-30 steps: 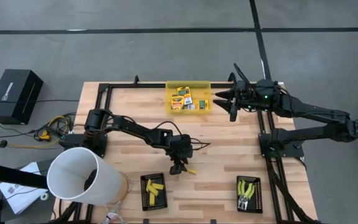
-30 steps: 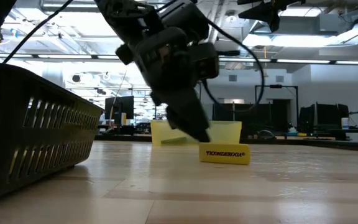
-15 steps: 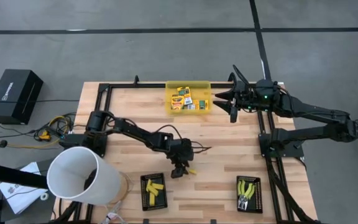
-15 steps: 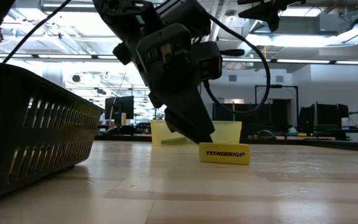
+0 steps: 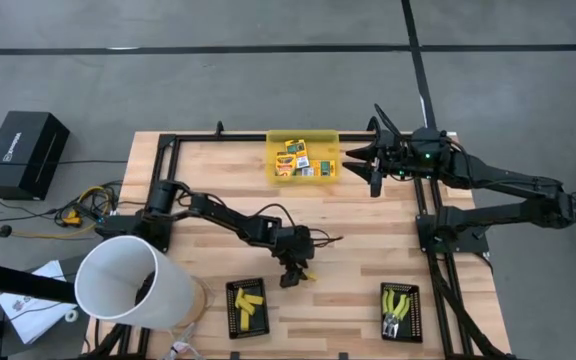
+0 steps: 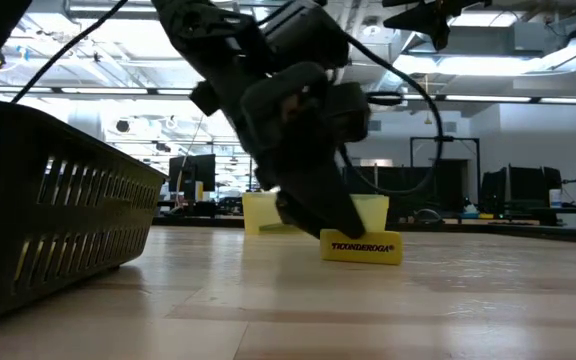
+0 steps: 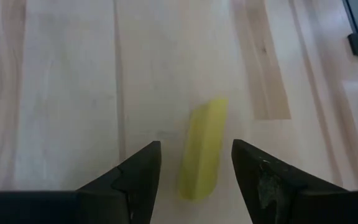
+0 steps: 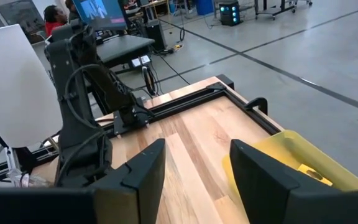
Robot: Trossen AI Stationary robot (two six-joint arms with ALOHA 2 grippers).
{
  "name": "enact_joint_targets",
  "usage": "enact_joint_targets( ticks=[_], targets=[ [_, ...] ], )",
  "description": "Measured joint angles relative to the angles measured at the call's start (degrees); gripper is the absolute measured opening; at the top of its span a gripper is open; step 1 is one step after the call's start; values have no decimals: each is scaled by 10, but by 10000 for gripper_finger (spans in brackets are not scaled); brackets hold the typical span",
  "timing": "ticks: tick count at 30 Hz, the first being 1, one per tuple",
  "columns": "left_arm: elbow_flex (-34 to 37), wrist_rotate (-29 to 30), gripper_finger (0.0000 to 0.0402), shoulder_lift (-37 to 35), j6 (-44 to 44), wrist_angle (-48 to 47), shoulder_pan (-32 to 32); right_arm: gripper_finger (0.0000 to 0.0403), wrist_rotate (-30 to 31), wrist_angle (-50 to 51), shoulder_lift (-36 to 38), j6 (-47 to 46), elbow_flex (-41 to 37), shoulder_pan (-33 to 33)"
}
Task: Pick & Place School Supplies
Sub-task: Put the yellow eraser into the left black bin
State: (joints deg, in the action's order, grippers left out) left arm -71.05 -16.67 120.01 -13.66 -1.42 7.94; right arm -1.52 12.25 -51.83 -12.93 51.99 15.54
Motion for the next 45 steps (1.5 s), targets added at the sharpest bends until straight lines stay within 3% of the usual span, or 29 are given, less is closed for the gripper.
enact_joint_targets(
  ticks=[8,19,28,35,42,45],
  targets=[
    [-56,-14,182,45,-4,2,2,169,0,-3,0,-1,0,0],
    [-39,7,34,43,13,-5,22,167,0,-1,0,7,0,0],
    [-35,18,30,33,-6,-10,16,165,-1,-8,0,14,0,16],
    [-32,69,30,-34,-8,-38,-46,164,-4,-37,1,14,1,35],
    [-33,66,30,-139,50,-161,-92,160,-17,-38,1,14,41,41],
    [-24,16,30,-175,98,-219,-86,159,-17,-36,1,14,61,41]
  ],
)
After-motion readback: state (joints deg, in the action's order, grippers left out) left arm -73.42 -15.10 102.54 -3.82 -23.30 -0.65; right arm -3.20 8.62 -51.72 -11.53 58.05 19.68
